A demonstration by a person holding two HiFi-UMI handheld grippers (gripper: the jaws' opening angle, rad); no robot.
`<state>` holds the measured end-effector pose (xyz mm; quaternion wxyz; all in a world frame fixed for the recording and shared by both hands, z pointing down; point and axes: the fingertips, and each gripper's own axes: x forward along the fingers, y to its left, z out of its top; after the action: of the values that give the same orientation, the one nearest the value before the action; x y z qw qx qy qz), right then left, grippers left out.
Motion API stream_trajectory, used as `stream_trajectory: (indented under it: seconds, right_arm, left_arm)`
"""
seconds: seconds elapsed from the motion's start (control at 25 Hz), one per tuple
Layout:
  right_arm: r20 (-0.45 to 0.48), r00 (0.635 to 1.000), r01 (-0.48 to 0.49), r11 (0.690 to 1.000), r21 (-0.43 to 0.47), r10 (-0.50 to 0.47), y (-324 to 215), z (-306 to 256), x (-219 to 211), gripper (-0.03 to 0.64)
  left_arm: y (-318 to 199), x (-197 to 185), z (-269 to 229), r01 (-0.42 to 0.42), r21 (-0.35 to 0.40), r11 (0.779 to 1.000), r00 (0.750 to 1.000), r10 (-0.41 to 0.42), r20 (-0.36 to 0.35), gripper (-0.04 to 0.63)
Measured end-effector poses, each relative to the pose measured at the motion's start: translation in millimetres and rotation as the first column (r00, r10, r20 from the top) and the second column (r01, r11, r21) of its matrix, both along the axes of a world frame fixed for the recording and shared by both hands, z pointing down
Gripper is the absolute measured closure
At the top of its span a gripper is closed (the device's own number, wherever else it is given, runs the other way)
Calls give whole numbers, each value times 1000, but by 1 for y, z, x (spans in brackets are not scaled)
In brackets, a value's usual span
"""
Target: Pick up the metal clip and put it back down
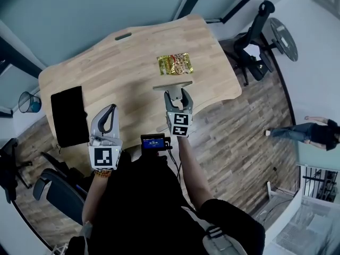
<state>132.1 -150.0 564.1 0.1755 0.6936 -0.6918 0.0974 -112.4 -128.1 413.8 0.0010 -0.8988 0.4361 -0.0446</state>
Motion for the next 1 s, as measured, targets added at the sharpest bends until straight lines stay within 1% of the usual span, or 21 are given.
stream_trajectory:
  seconds: [0.2, 0.32, 0.48, 0.8, 1.0]
  right_arm:
    - [-24, 1000, -11, 998, 61, 13, 12, -42, 4, 308]
    - [-34, 999, -17, 995, 94, 20, 22, -68, 3, 308]
    - [-43, 999, -25, 991, 130, 31, 34, -96, 1, 308]
    - [-36, 999, -32, 980, 196, 39, 51, -131, -29, 308]
    - [-45, 998, -36, 975, 220, 47, 59, -142, -35, 308]
  left_arm:
    - [-7, 9, -4, -24, 23, 999, 1000, 24, -8, 594]
    - [-10, 16, -12, -44, 34, 998, 999, 45, -26, 594]
    - [-12, 23, -9, -68, 57, 996, 998, 68, 0, 591]
    - [-11, 27, -11, -84, 81, 993, 996, 83, 20, 589]
    - [-9, 28, -9, -97, 88, 991, 995, 96, 24, 589]
